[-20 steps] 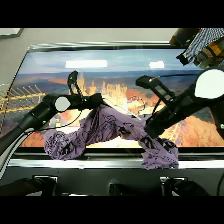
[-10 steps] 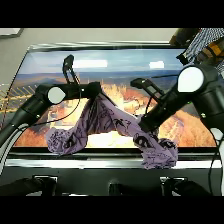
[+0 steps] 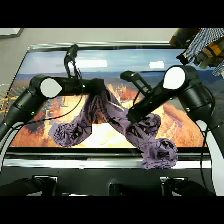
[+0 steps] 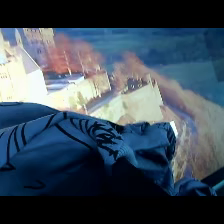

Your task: Fold the clothes and pants, and hang the long-sleeved shirts on hangers.

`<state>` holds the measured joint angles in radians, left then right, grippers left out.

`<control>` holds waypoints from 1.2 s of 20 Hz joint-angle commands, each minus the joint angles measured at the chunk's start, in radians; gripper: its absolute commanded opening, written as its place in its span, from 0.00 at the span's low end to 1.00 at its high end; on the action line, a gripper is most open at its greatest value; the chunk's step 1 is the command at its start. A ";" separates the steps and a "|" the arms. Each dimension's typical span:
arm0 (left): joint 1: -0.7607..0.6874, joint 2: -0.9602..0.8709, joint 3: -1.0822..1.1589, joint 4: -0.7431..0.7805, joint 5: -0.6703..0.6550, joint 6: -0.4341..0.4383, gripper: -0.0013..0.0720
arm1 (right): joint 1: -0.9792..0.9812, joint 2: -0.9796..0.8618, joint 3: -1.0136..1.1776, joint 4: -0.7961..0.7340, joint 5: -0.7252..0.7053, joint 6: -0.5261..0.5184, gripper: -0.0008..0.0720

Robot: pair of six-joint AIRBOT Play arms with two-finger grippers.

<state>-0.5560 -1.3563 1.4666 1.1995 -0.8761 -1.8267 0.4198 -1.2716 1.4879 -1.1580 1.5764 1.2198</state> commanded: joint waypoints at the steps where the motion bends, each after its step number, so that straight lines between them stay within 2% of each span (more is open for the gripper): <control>1: -0.013 0.000 0.005 -0.021 -0.161 0.105 0.09 | 0.034 -0.002 0.030 -0.044 -0.020 -0.027 0.06; 2: -0.004 0.001 0.005 -0.021 -0.192 0.124 0.12 | 0.033 0.005 0.035 -0.058 -0.012 -0.027 0.06; 3: 0.008 0.001 0.005 -0.021 -0.204 0.128 0.20 | 0.033 0.015 0.035 -0.064 -0.006 -0.027 0.06; 4: 0.026 0.001 0.006 -0.021 -0.208 0.129 0.40 | 0.033 0.029 0.035 -0.072 -0.003 -0.029 0.06; 5: 0.043 0.001 0.006 -0.022 -0.207 0.129 0.72 | 0.034 0.048 0.035 -0.071 -0.005 -0.031 0.06; 6: 0.063 0.002 0.006 -0.022 -0.207 0.130 0.91 | 0.033 0.064 0.035 -0.073 -0.005 -0.041 0.06; 7: 0.084 0.005 0.006 -0.022 -0.208 0.146 0.95 | 0.033 0.082 0.035 -0.073 -0.004 -0.079 0.06; 10: 0.170 0.031 0.023 -0.022 -0.241 0.256 0.95 | 0.033 0.103 0.035 -0.074 -0.004 -0.230 0.06; 13: 0.254 0.056 0.030 -0.022 -0.323 0.504 0.95 | 0.033 0.095 0.032 -0.074 -0.024 -0.433 0.06; 14: 0.269 0.057 0.030 -0.022 -0.354 0.561 0.95 | 0.033 0.087 0.031 -0.075 -0.043 -0.474 0.06; 20: 0.274 0.080 0.029 -0.045 -0.430 0.880 0.94 | 0.026 0.037 0.031 -0.089 -0.074 -0.609 0.06; 24: 0.274 0.081 0.022 -0.060 -0.549 0.973 0.94 | -0.043 0.011 0.031 -0.068 -0.083 -0.631 0.06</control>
<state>-0.2848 -1.2793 1.4937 1.1519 -1.3338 -0.9691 0.4160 -1.2446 1.5196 -1.2388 1.5017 0.6357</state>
